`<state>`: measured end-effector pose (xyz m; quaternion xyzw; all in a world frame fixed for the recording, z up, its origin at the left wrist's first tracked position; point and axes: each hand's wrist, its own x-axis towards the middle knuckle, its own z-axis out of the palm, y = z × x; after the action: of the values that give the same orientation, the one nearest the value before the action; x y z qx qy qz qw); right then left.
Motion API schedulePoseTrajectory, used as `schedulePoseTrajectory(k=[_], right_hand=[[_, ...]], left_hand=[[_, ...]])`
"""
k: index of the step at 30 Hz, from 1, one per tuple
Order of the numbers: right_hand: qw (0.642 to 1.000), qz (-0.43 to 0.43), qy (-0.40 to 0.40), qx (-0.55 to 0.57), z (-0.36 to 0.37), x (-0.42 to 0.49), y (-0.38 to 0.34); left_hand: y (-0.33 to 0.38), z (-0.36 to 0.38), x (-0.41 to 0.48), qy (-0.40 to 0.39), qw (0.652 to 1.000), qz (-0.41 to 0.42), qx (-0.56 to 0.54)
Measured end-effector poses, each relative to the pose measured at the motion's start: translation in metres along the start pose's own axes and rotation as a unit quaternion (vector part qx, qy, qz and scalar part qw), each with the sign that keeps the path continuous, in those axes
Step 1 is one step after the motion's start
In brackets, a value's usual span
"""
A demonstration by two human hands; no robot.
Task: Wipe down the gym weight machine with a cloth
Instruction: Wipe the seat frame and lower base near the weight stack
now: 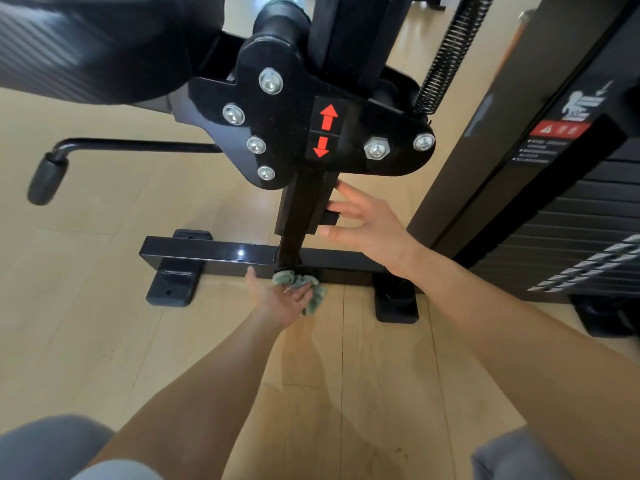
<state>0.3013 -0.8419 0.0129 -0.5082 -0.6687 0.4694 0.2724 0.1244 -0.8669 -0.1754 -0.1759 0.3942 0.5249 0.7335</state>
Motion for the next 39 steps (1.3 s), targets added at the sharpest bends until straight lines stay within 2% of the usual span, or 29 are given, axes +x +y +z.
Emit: schedulePoseTrajectory(k=[6,10,12,15,16,18,20,22,25,27,29,33,35,39], right_hand=[[0.998,0.012,-0.030,-0.046,-0.001,-0.005,0.001],[0.998,0.028,-0.046,-0.041,-0.004,-0.009,0.008],[0.998,0.035,-0.050,-0.032,-0.006,-0.013,0.006],[0.997,0.044,-0.029,-0.059,-0.015,-0.024,0.001],[0.997,0.045,0.003,-0.058,-0.018,-0.029,0.000],[0.989,0.036,0.137,-0.049,-0.022,-0.042,0.000],[0.950,0.020,0.309,-0.049,-0.027,-0.056,-0.001],[0.898,0.005,0.437,-0.060,-0.035,-0.068,0.001],[0.856,-0.010,0.508,-0.100,-0.052,-0.082,0.010],[0.857,-0.032,0.501,-0.119,-0.057,-0.089,0.016],[0.875,-0.041,0.468,-0.118,-0.057,-0.094,0.021],[0.895,-0.050,0.415,-0.157,-0.056,-0.102,0.032],[0.897,-0.046,0.406,-0.171,-0.057,-0.103,0.035],[0.908,-0.040,0.378,-0.177,-0.058,-0.105,0.039]], left_hand=[[-0.041,0.035,-0.010,-0.031,0.995,-0.041,0.090],[-0.028,0.050,-0.035,-0.052,0.980,0.009,0.193],[-0.021,0.062,-0.048,-0.056,0.963,0.046,0.259],[-0.018,0.086,-0.065,-0.050,0.918,0.097,0.382],[-0.020,0.096,-0.069,-0.054,0.903,0.109,0.413],[-0.031,0.117,-0.076,-0.063,0.874,0.132,0.463],[-0.047,0.139,-0.080,-0.092,0.844,0.162,0.503],[-0.068,0.157,-0.082,-0.134,0.815,0.188,0.531],[-0.095,0.175,-0.080,-0.174,0.791,0.208,0.548],[-0.109,0.184,-0.077,-0.195,0.797,0.224,0.526],[-0.118,0.188,-0.073,-0.197,0.801,0.251,0.506],[-0.128,0.182,-0.055,-0.161,0.782,0.302,0.521],[-0.131,0.176,-0.045,-0.125,0.801,0.266,0.522],[-0.134,0.154,-0.026,-0.045,0.843,0.141,0.517]])
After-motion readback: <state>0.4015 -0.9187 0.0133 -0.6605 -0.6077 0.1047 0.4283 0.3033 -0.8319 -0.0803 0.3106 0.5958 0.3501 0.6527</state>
